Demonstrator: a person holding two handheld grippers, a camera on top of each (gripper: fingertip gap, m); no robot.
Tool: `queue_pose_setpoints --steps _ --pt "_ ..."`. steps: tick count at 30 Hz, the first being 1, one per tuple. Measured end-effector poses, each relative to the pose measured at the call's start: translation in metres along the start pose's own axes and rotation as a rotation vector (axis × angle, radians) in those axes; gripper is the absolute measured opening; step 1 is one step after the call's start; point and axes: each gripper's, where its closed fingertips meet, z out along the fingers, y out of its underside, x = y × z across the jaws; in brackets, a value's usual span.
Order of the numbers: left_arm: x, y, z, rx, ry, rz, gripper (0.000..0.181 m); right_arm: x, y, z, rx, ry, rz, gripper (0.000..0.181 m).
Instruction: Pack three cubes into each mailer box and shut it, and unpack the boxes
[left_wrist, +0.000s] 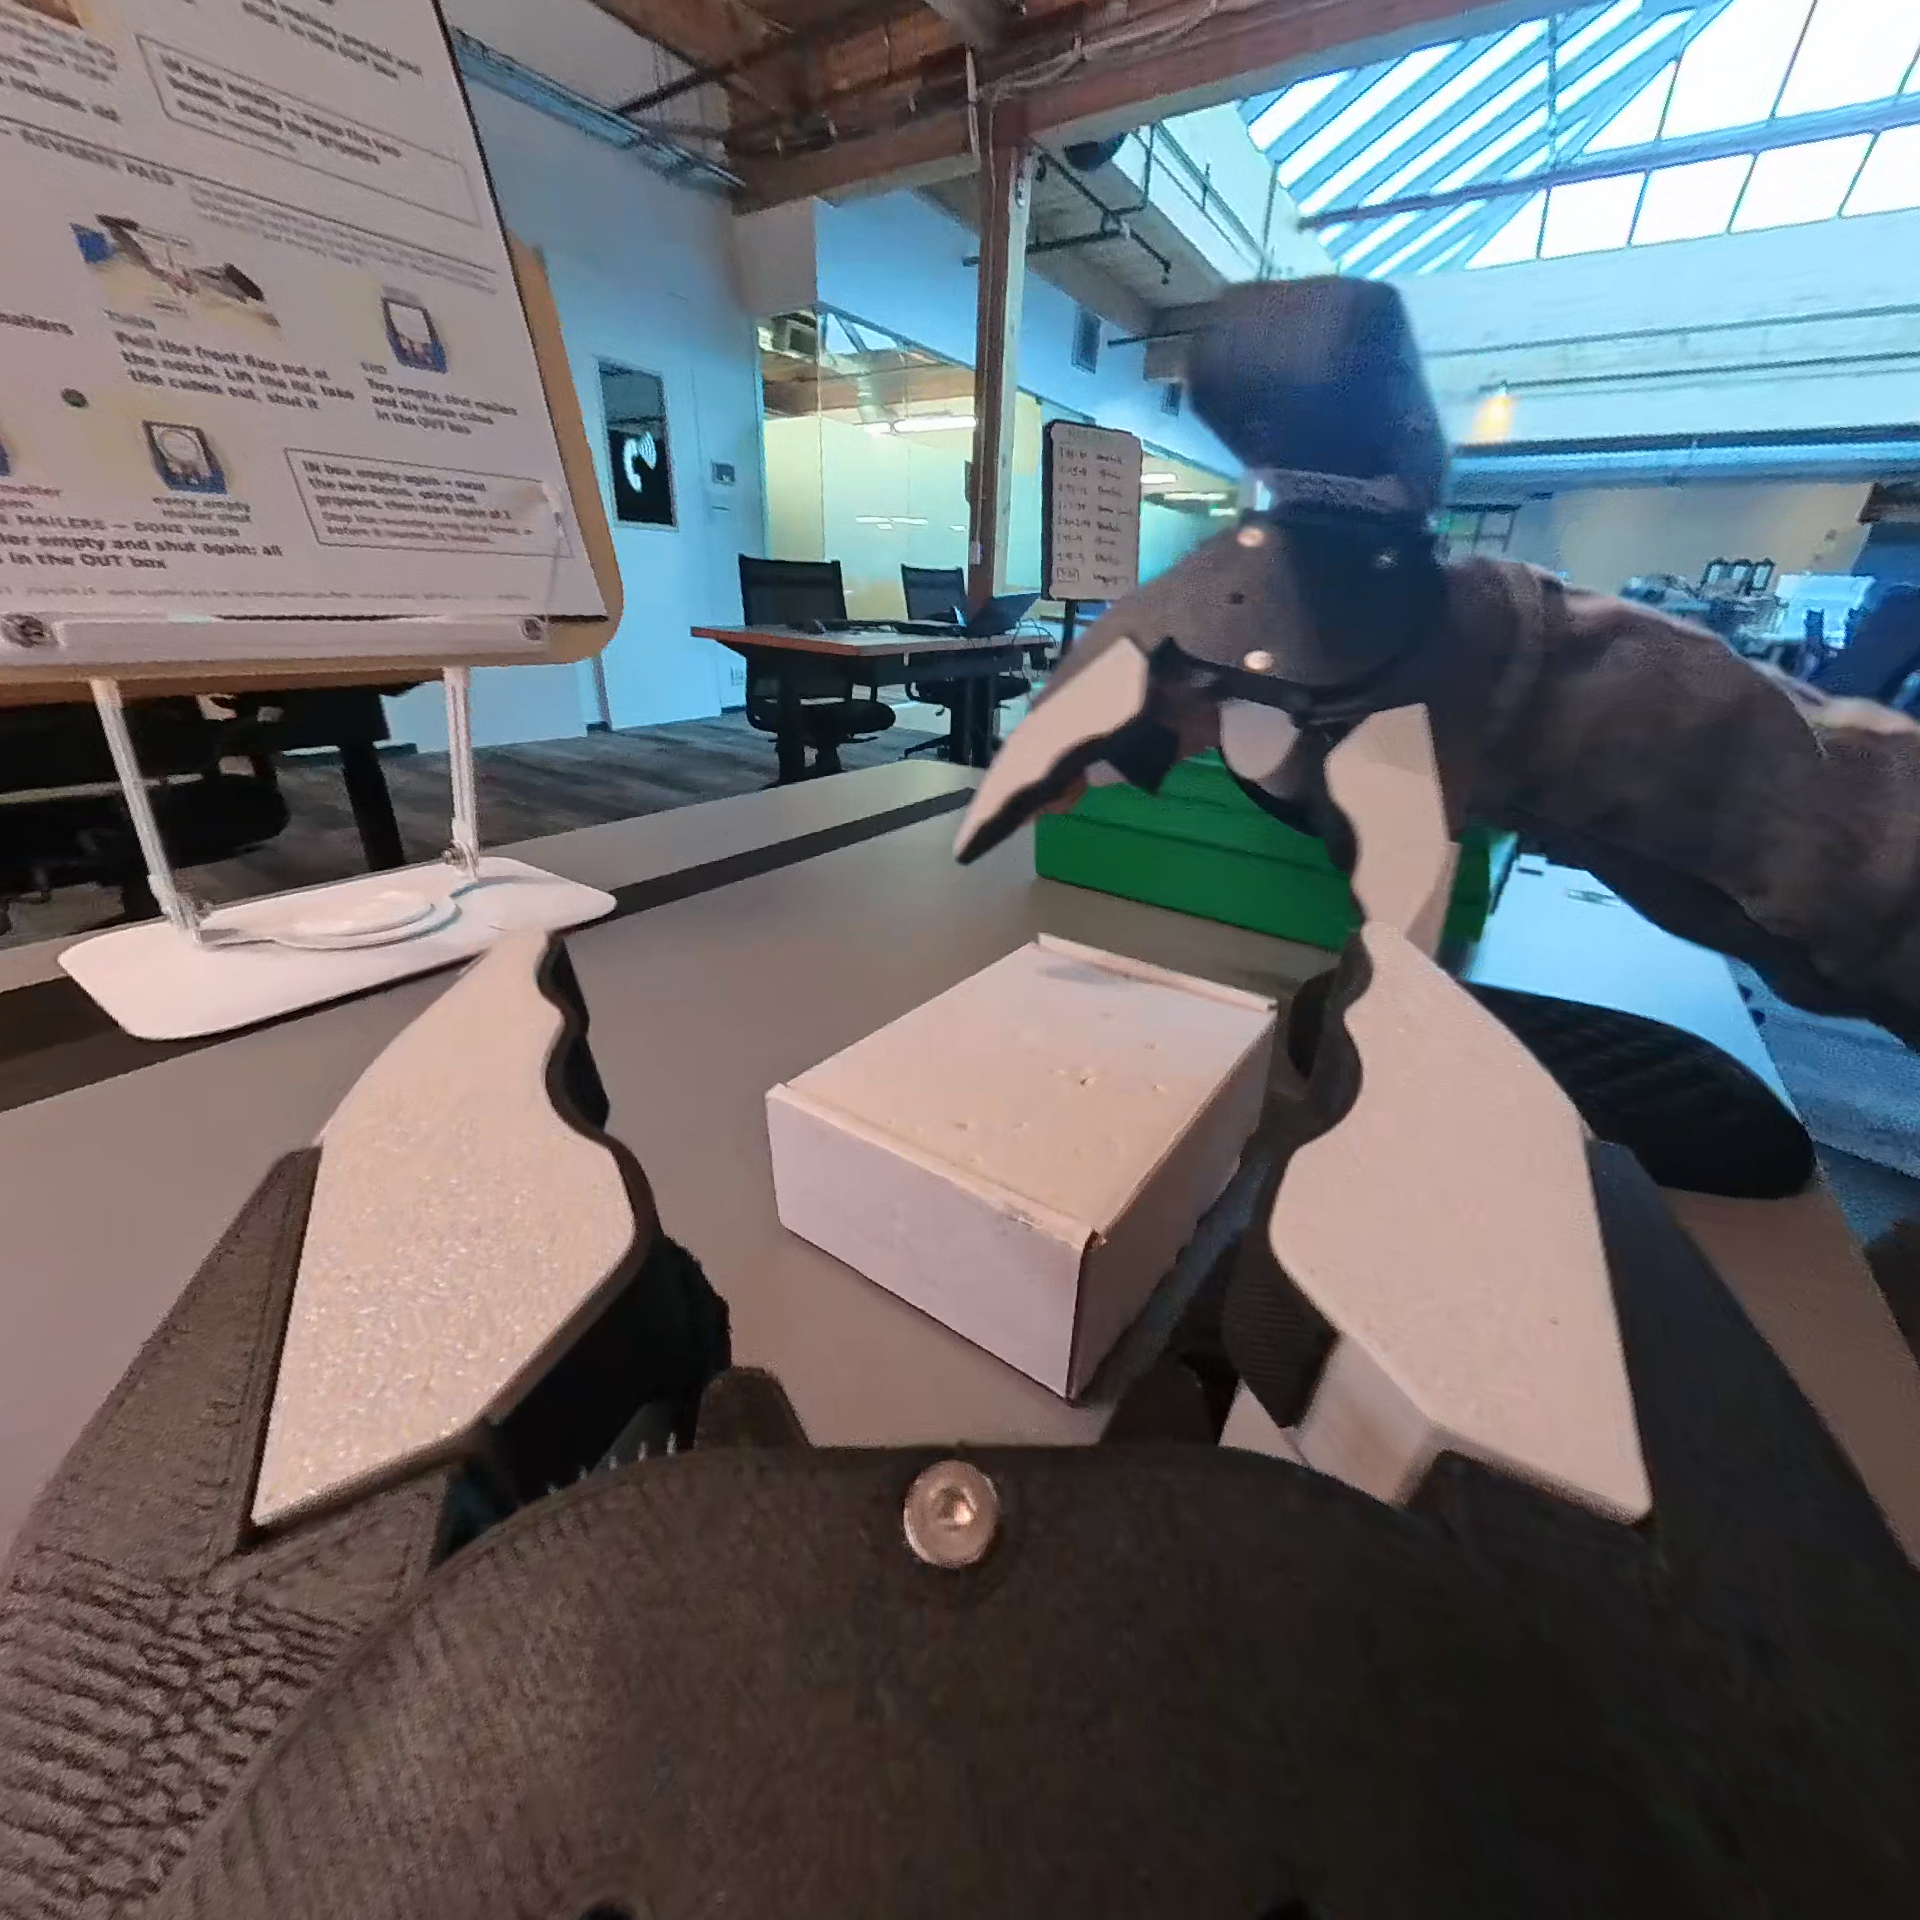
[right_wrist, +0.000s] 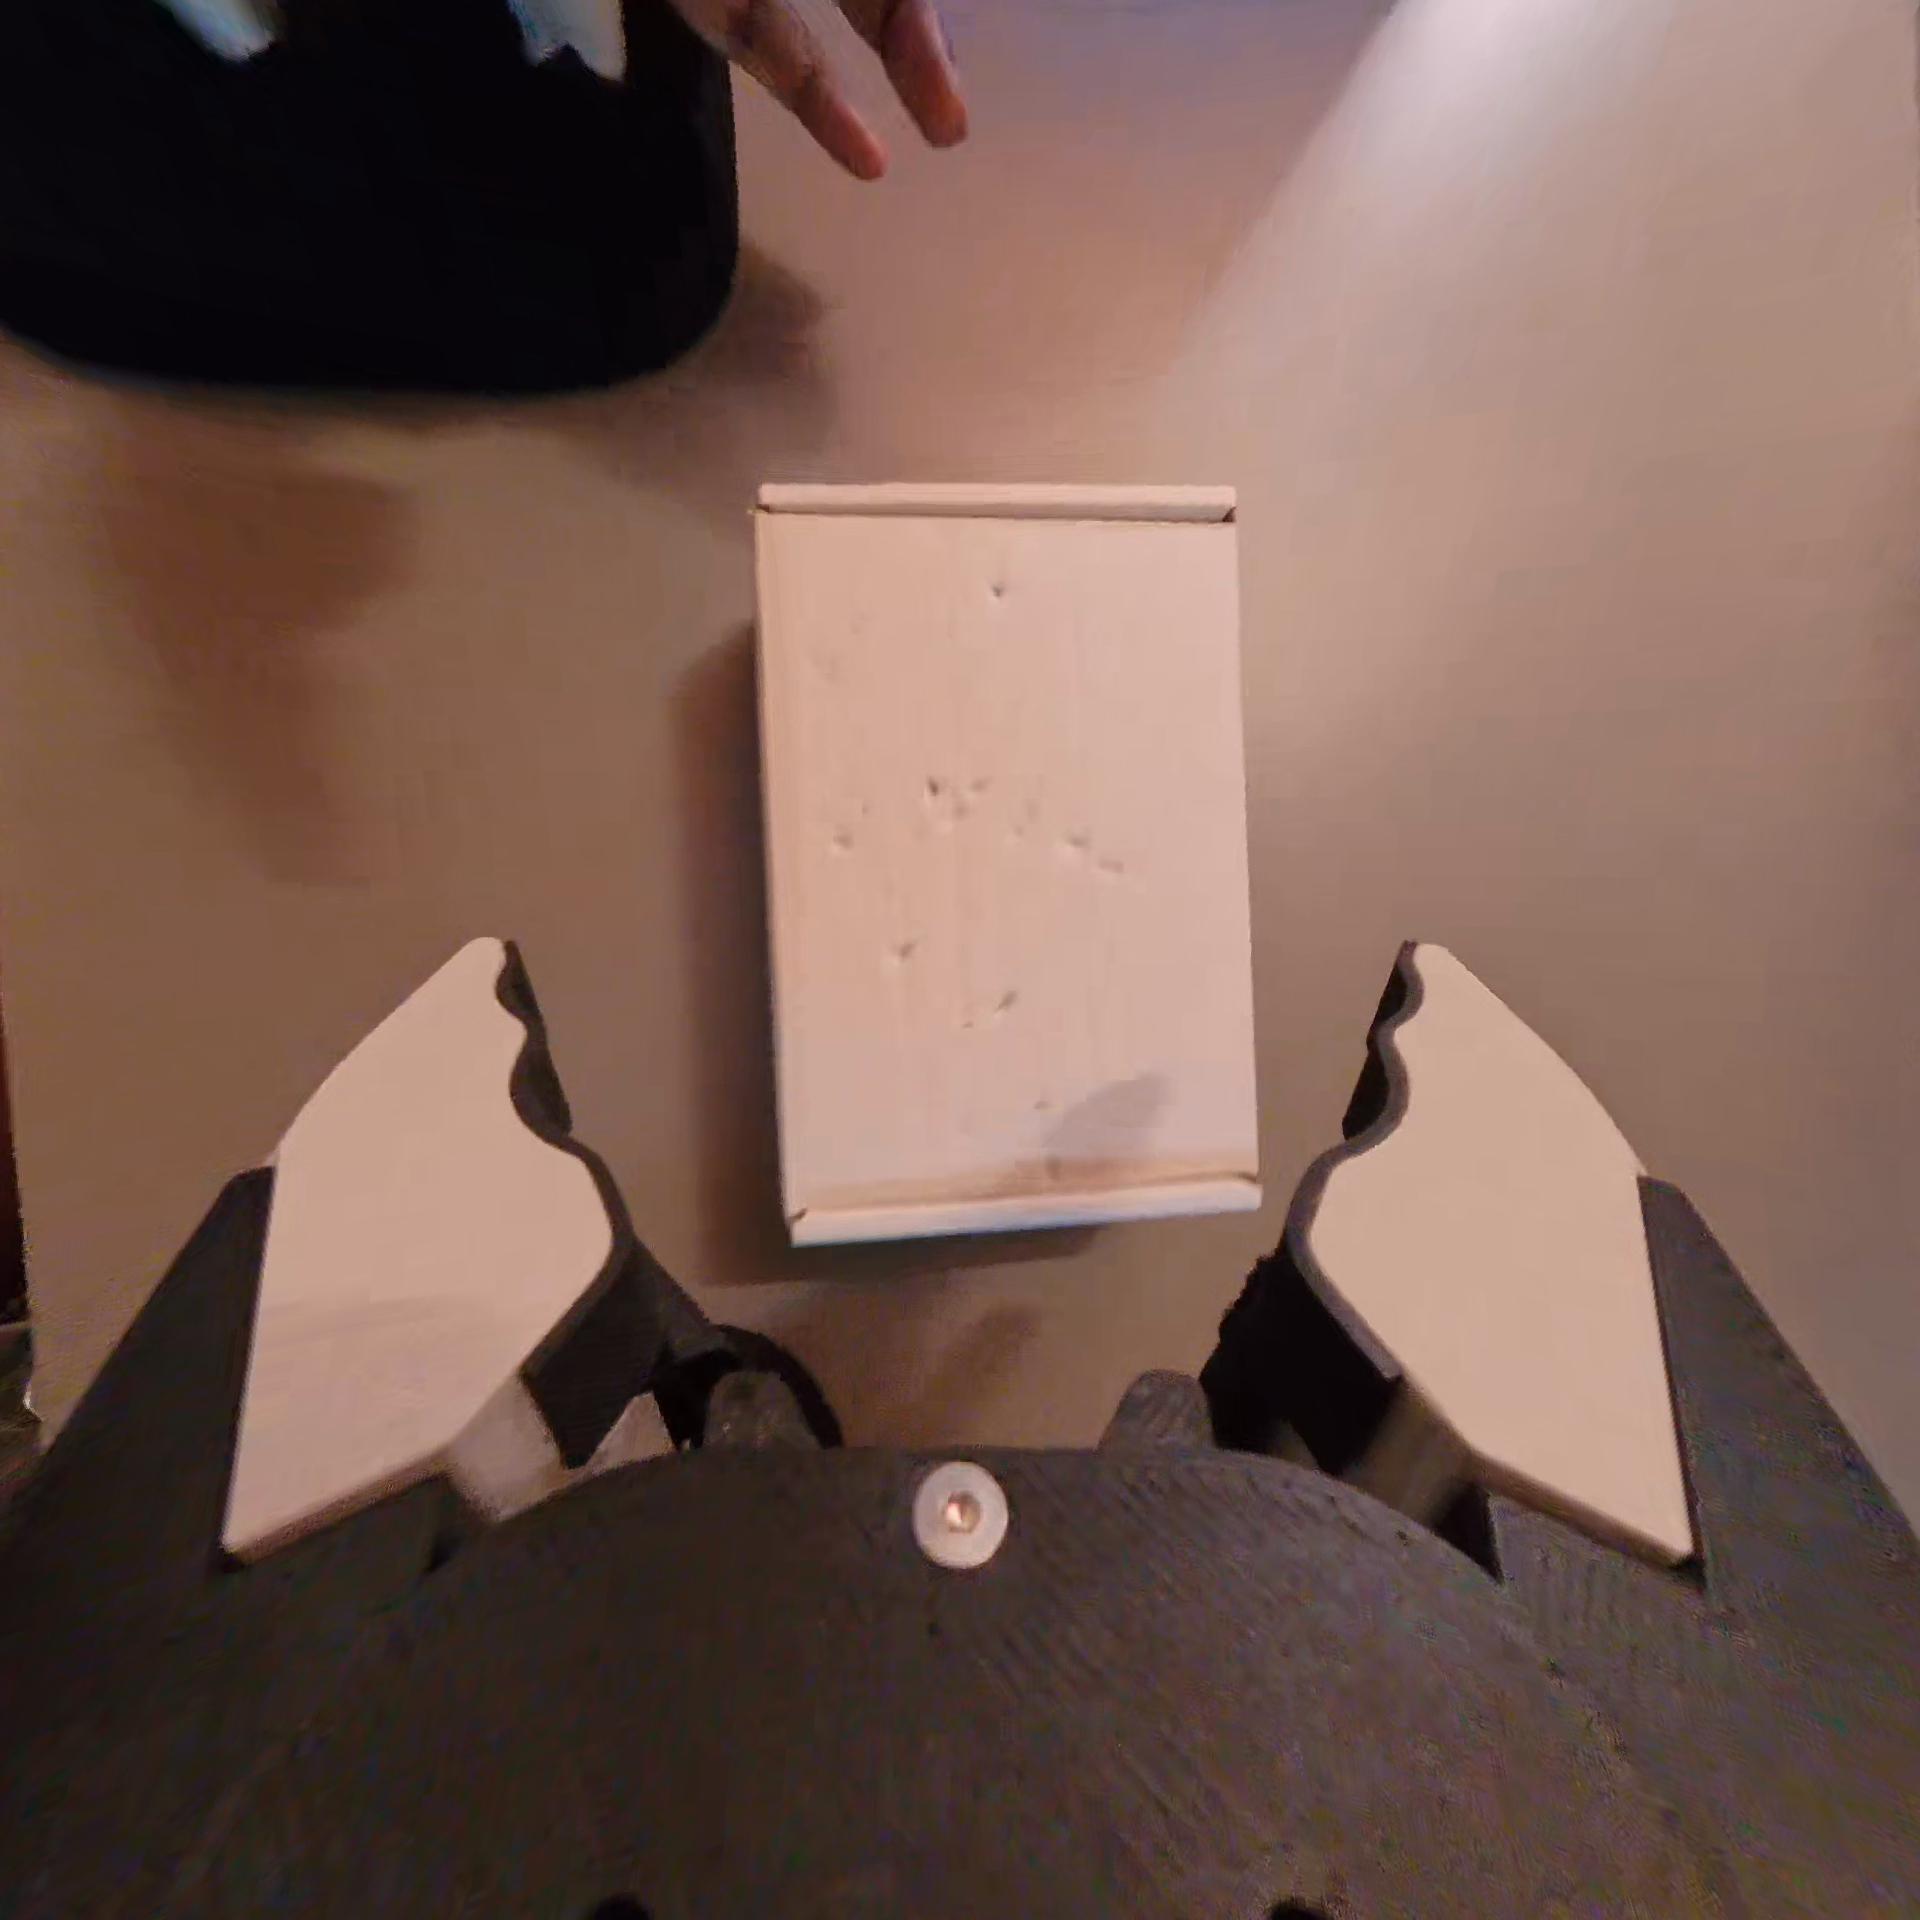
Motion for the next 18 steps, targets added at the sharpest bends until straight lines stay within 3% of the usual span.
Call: queue_pose_setpoints --steps 7,14,18 --pt "0.005 -0.001 -0.001 0.013 0.009 0.006 0.133 0.006 0.009 0.041 -0.329 -0.124 0.022 0.146" --pt "0.005 0.003 0.0 0.004 0.017 -0.036 0.134 0.006 0.03 0.07 -0.545 -0.123 0.025 0.147" --pt "0.006 0.004 0.001 -0.005 0.018 -0.033 0.134 0.006 0.024 0.074 -0.479 -0.108 0.043 0.147"
